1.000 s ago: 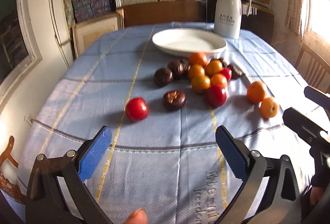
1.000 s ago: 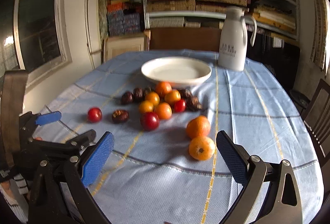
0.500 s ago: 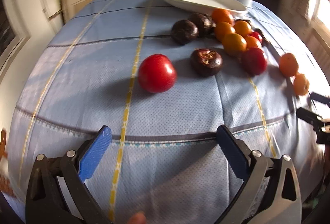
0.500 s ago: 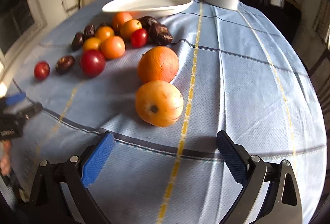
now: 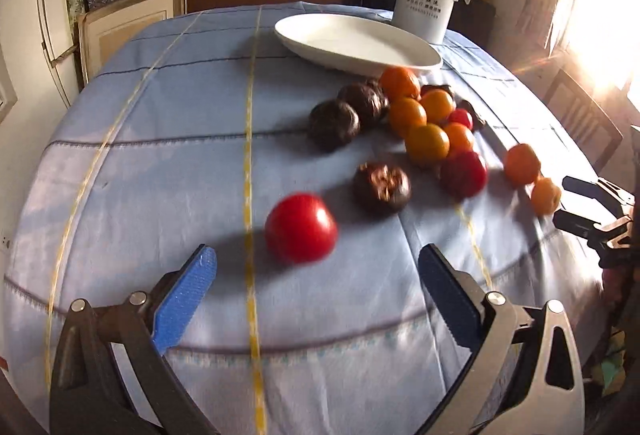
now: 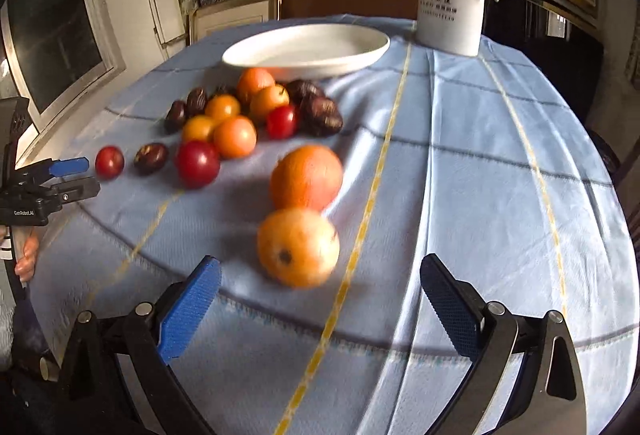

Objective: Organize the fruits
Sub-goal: 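Grasp the red plum with the left tool while the right tool grasps the orange, then carry the red plum and orange onto the white plate and release both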

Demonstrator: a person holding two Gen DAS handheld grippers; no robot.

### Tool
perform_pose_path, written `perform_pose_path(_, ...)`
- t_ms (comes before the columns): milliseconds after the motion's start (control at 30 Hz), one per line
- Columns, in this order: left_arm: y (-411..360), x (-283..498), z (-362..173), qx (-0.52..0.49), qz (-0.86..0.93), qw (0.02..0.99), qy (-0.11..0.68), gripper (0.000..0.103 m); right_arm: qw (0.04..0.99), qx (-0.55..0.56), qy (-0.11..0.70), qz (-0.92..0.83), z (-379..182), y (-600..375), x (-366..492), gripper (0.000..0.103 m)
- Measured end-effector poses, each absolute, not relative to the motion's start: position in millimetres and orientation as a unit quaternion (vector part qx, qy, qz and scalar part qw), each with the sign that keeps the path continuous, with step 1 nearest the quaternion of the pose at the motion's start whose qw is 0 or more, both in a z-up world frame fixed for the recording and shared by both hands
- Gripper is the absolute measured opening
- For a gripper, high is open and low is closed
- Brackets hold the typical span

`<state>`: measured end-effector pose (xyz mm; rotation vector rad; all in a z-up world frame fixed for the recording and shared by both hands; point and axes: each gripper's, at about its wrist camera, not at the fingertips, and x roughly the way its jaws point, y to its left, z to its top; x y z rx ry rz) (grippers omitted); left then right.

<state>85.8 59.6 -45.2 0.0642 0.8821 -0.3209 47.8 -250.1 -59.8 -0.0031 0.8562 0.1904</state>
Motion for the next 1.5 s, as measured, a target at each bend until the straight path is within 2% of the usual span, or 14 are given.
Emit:
perform_pose_path(100, 53, 93, -49, 0.037, -0.161, 0.888, 0.428, 0.097, 0.907, -0.021, 0.411, 0.090, -56, -244, 56, 0.097)
perform_pose_path(133, 50, 96, -51, 0.041, -0.166, 0.886, 0.430, 0.085, 0.906, -0.025, 0.413, 0.092, -58, -242, 53, 0.087)
perform_pose_path(167, 49, 99, -53, 0.042, -0.168, 0.884, 0.434, 0.067, 0.904, -0.028, 0.416, 0.094, -60, -239, 54, 0.081)
perform_pose_path(233, 48, 106, -58, 0.034, -0.173, 0.880, 0.442, 0.059, 0.896, -0.021, 0.432, 0.106, -67, -239, 55, 0.048)
perform_pose_path(300, 49, 109, -59, 0.032, -0.176, 0.879, 0.441, 0.056, 0.891, -0.009, 0.438, 0.122, -70, -240, 58, 0.041)
perform_pose_path(367, 49, 110, -60, 0.033, -0.180, 0.879, 0.441, 0.043, 0.892, -0.011, 0.434, 0.126, -69, -238, 57, 0.041)
perform_pose_path(433, 50, 111, -60, 0.032, -0.181, 0.879, 0.441, 0.037, 0.892, -0.002, 0.431, 0.138, -69, -239, 56, 0.040)
perform_pose_path(633, 57, 107, -54, 0.011, -0.187, 0.885, 0.426, 0.037, 0.898, 0.021, 0.411, 0.153, -56, -240, 46, 0.040)
perform_pose_path(800, 48, 126, -16, 0.012, -0.187, 0.904, 0.385, 0.037, 0.911, 0.029, 0.378, 0.159, -26, -239, 63, 0.040)
perform_pose_path(1033, 8, 214, 2, -0.002, -0.192, 0.906, 0.378, 0.037, 0.922, 0.056, 0.354, 0.147, -1, -234, 167, 0.040)
perform_pose_path(1367, -42, 310, -35, 0.017, -0.192, 0.888, 0.417, 0.039, 0.891, 0.105, 0.414, 0.152, -30, -235, 283, 0.042)
perform_pose_path(1400, -41, 310, -37, 0.019, -0.194, 0.889, 0.415, 0.041, 0.896, 0.108, 0.406, 0.145, -27, -238, 283, 0.060)
perform_pose_path(1433, -42, 309, -37, 0.024, -0.196, 0.890, 0.411, 0.049, 0.901, 0.099, 0.400, 0.135, -25, -239, 281, 0.078)
perform_pose_path(1500, -41, 304, -32, 0.030, -0.195, 0.896, 0.398, 0.066, 0.911, 0.084, 0.382, 0.130, -20, -240, 272, 0.079)
